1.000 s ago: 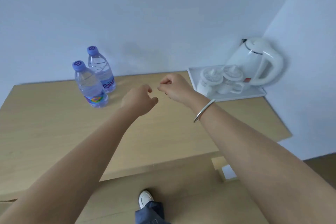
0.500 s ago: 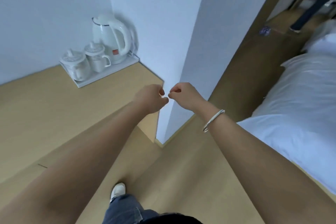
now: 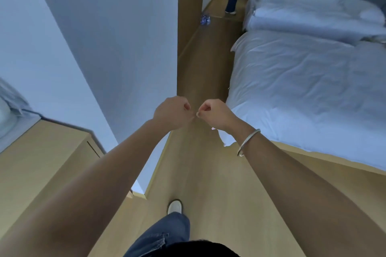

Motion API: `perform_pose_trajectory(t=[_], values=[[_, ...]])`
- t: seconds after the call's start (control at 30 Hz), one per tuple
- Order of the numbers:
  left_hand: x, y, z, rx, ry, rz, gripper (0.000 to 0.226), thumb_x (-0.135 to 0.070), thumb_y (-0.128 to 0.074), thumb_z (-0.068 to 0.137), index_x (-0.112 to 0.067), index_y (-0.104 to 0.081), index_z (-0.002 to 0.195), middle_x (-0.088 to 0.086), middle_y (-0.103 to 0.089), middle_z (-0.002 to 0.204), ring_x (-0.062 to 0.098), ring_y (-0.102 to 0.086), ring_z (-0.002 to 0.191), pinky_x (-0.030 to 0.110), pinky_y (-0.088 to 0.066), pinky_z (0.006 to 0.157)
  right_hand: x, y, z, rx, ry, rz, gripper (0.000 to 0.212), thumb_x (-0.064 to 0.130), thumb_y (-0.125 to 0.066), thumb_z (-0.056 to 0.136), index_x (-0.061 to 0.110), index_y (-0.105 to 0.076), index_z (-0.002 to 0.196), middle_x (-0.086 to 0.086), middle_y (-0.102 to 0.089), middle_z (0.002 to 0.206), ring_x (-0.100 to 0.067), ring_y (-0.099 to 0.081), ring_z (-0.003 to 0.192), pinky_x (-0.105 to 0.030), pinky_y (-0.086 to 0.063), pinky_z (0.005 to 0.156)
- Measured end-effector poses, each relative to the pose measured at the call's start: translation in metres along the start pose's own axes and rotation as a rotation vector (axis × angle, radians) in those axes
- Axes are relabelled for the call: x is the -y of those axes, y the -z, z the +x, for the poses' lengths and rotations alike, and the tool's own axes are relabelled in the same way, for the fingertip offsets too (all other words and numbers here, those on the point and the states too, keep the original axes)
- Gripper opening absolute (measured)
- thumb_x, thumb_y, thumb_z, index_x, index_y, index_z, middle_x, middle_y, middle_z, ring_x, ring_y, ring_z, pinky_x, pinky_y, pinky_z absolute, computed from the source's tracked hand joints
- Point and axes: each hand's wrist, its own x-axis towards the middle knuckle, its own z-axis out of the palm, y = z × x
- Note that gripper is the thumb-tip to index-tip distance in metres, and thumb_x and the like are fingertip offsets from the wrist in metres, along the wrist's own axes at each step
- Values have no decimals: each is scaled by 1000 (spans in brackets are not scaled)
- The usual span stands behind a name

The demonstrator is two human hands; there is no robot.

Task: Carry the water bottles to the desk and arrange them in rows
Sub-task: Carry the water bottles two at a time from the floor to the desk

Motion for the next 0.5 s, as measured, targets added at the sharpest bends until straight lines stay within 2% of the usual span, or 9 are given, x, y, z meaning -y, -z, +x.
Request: perform_pose_trajectory(t=[0.27, 0.5], values=[[-10, 9, 136, 64, -117, 6, 19, -30, -56, 82, -19, -62, 95, -4, -61, 92, 14, -58, 85, 30, -48, 77, -14, 47, 106, -127, -102, 31, 16, 23, -56, 88, 10, -62, 95, 2, -58, 86, -14, -56, 85, -27, -47, 75], [4, 5, 223, 130, -153, 8, 20, -31, -55, 84, -18, -62, 97, -1, -64, 93, 14, -59, 85, 28, -47, 76, -28, 50, 188, -147, -179, 51, 17, 21, -57, 87, 6, -63, 94, 6, -54, 76, -15, -54, 82, -26, -42, 74]])
